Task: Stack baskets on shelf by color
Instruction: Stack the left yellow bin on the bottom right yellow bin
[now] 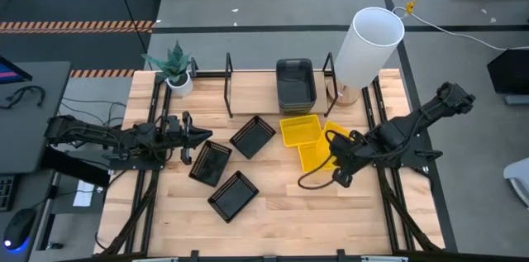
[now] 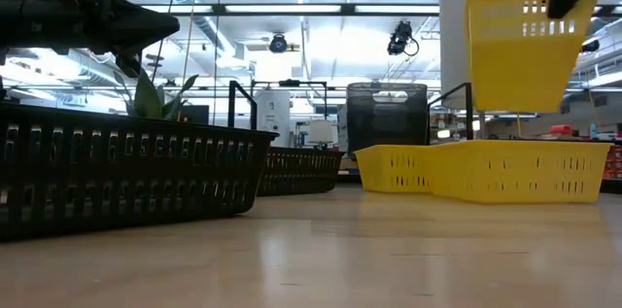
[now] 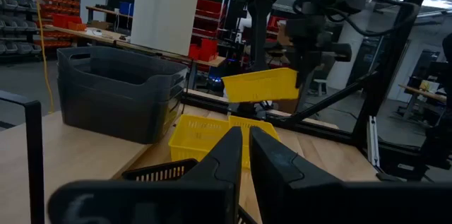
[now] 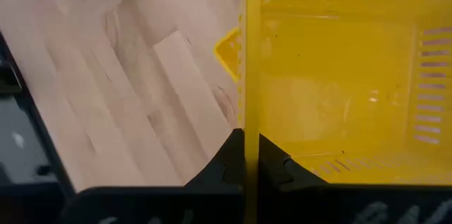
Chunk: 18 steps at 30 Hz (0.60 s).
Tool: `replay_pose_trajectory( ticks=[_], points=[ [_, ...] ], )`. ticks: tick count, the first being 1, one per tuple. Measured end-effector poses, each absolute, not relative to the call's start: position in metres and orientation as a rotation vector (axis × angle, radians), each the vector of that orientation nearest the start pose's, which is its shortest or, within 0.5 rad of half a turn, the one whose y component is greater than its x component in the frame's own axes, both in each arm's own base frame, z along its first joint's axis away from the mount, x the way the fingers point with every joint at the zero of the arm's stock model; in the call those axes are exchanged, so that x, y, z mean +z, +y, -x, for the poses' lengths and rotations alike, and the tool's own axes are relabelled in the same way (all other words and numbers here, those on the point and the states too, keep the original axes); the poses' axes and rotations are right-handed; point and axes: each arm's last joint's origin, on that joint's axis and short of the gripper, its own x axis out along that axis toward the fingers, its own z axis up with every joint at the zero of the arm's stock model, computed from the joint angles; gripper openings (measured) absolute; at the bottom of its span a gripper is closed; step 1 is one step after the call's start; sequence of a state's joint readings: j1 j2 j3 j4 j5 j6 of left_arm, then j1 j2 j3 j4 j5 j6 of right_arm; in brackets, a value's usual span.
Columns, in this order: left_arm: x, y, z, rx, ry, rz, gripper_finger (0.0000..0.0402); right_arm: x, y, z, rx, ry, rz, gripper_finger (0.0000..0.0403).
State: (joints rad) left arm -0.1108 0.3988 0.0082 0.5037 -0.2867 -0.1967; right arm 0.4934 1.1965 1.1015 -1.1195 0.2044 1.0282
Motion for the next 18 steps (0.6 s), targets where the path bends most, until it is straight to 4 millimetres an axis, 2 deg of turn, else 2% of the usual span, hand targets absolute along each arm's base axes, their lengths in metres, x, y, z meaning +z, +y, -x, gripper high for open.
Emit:
replay_pose_trajectory(
  ticks=[3, 10, 18],
  points=[
    [0.179, -0.005, -0.121, 0.165, -0.128, 0.218, 0.0039, 0.296, 0.091, -0.186, -0.401, 1.120, -0.591, 0.0005],
    [0.179, -0.005, -0.121, 0.165, -0.128, 0.218, 0.0036, 0.296, 0.086, -0.188, -0.490, 1.087, -0.684, 0.0005],
    [0.179, -0.005, -0.121, 0.165, -0.128, 0.218, 0.0032, 0.296, 0.065, -0.196, -0.626, 1.022, -0.777, 0.0005]
  ],
)
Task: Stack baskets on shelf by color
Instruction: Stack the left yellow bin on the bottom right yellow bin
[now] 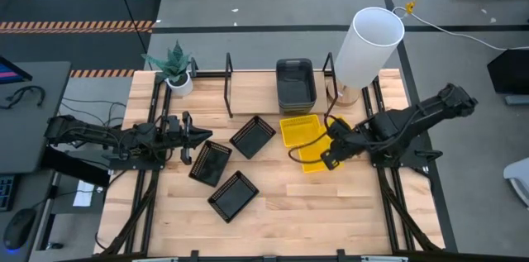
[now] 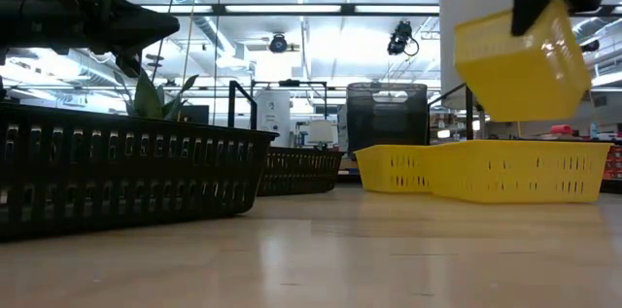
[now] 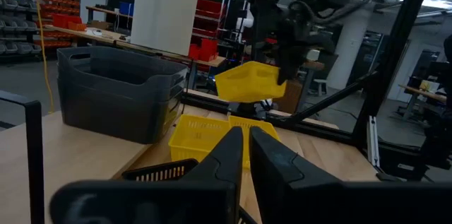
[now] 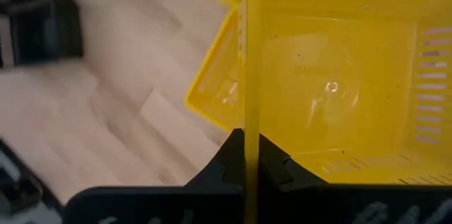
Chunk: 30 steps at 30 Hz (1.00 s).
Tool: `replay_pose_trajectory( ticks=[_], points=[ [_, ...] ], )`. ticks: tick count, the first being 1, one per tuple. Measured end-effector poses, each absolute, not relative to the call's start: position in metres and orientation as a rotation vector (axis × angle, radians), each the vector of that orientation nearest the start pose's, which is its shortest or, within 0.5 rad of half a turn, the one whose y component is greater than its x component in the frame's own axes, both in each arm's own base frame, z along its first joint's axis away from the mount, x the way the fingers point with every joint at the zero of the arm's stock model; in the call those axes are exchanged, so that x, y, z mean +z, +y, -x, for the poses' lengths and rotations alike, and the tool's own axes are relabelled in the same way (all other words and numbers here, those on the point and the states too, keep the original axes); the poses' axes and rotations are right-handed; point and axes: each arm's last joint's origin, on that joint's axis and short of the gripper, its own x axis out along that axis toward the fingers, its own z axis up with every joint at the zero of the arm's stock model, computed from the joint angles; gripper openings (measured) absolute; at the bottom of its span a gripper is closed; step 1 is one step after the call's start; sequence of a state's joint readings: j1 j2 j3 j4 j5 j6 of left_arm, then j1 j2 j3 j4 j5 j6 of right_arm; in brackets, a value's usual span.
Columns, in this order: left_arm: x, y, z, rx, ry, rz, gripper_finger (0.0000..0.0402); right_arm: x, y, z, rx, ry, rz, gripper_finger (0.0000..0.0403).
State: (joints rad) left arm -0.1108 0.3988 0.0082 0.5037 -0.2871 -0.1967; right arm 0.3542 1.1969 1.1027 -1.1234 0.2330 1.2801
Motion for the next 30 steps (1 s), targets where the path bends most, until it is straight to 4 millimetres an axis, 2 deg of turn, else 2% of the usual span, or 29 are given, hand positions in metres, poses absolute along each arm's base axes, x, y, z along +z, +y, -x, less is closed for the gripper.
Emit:
replay_pose_trajectory(
  ticks=[10, 23, 30],
  points=[
    [0.179, -0.005, -0.121, 0.165, -0.128, 0.218, 0.0039, 0.294, 0.039, -0.205, -0.792, 0.938, -0.866, 0.0005],
    [0.179, -0.005, -0.121, 0.164, -0.128, 0.219, 0.0037, 0.276, 0.038, -0.228, -0.876, 0.951, -0.902, 0.0005],
    [0.179, -0.005, -0.121, 0.164, -0.128, 0.218, 0.0038, 0.280, 0.034, -0.232, -0.882, 0.931, -0.928, 0.0005]
  ],
)
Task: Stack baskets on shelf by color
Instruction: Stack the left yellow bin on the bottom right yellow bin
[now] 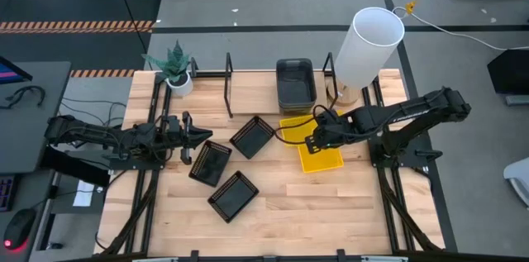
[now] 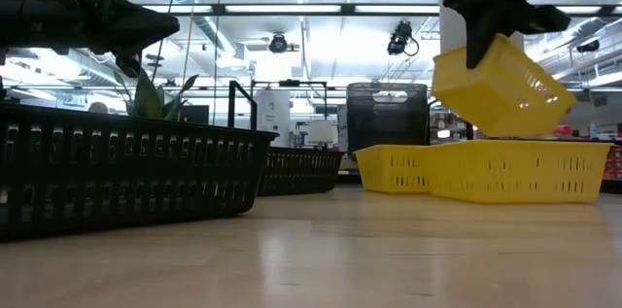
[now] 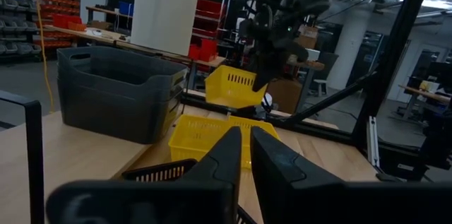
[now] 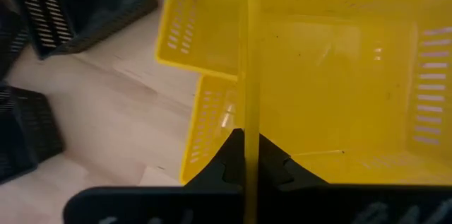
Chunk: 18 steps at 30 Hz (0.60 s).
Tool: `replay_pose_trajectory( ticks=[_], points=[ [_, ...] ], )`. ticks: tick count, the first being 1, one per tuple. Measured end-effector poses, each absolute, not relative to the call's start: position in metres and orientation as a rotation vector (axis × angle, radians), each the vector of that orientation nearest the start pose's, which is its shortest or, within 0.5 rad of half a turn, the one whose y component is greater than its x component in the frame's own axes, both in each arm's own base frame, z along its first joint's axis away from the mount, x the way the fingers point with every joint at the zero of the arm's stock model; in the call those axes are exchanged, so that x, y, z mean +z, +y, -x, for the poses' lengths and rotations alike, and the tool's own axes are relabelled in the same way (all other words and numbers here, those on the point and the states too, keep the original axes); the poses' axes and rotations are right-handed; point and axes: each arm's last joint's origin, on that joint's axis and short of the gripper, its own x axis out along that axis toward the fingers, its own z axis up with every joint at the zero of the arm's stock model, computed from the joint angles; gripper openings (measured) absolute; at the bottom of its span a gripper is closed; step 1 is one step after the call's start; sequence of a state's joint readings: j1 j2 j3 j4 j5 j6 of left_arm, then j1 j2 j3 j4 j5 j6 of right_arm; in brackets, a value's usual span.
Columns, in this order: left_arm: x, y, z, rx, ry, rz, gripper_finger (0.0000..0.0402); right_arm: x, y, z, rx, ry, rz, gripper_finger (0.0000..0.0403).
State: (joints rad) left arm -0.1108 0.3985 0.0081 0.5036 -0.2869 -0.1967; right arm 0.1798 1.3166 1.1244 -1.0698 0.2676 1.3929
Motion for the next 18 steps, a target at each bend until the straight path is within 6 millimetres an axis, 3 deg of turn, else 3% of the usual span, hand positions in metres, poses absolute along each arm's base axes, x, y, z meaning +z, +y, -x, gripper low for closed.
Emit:
replay_pose_trajectory(
  ticks=[11, 18],
  points=[
    [0.179, -0.005, -0.121, 0.164, -0.129, 0.218, 0.0035, 0.311, 0.033, -0.239, -0.805, 0.857, -0.965, 0.0005],
    [0.179, -0.005, -0.121, 0.165, -0.129, 0.218, 0.0040, 0.301, 0.034, -0.248, -0.797, 0.904, -1.041, 0.0004]
  ],
)
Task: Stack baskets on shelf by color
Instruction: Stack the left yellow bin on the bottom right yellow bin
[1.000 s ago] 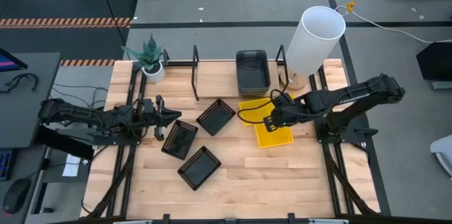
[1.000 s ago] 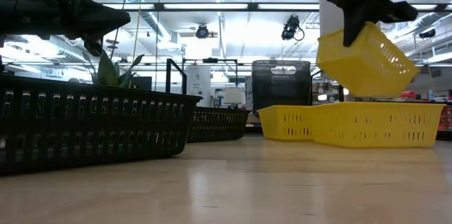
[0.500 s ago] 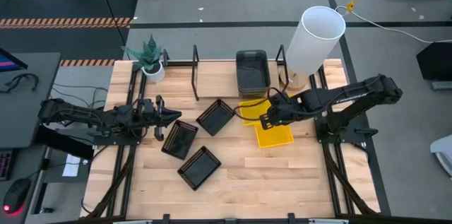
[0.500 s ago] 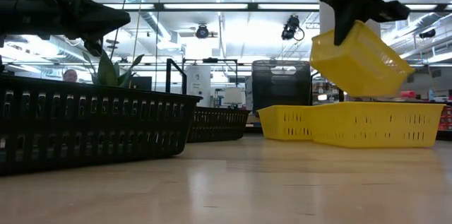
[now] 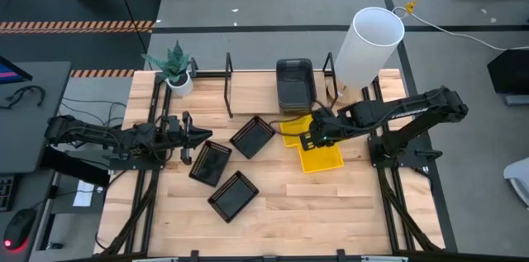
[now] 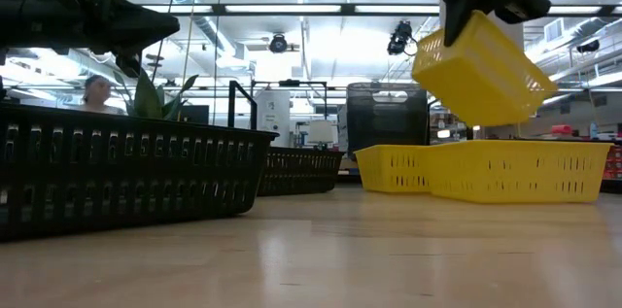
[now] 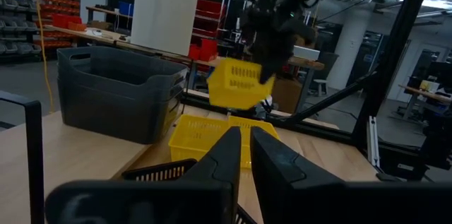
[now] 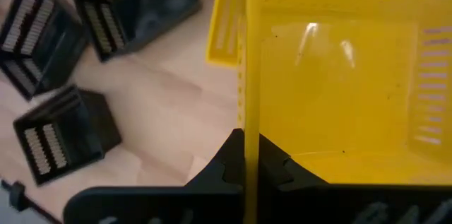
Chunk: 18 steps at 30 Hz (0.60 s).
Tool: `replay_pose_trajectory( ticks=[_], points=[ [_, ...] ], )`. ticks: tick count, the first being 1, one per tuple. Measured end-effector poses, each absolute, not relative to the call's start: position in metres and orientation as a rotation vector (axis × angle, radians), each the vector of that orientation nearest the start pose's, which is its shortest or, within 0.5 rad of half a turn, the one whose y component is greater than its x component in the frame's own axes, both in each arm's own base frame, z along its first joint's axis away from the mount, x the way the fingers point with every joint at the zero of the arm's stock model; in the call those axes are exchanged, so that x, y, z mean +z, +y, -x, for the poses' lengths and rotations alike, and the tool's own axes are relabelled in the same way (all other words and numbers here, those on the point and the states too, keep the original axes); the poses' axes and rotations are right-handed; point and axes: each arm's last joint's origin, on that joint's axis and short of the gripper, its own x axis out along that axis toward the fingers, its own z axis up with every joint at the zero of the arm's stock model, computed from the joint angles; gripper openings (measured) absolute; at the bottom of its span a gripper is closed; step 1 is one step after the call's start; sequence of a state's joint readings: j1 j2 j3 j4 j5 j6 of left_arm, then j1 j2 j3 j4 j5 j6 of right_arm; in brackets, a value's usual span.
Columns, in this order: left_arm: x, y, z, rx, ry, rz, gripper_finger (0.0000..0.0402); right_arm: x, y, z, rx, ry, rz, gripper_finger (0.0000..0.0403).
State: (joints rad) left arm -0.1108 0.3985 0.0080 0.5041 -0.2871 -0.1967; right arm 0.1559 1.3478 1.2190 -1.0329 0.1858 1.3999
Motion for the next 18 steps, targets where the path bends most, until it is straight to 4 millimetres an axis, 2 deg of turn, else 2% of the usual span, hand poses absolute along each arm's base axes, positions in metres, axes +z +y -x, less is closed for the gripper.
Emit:
replay_pose_trajectory(
  ticks=[9, 18],
  points=[
    [0.179, -0.005, -0.121, 0.165, -0.129, 0.218, 0.0030, 0.272, 0.057, -0.269, -0.812, 1.024, -1.039, 0.0004],
    [0.179, -0.005, -0.121, 0.165, -0.128, 0.218, 0.0040, 0.267, 0.075, -0.268, -0.844, 1.006, -1.042, 0.0004]
  ],
)
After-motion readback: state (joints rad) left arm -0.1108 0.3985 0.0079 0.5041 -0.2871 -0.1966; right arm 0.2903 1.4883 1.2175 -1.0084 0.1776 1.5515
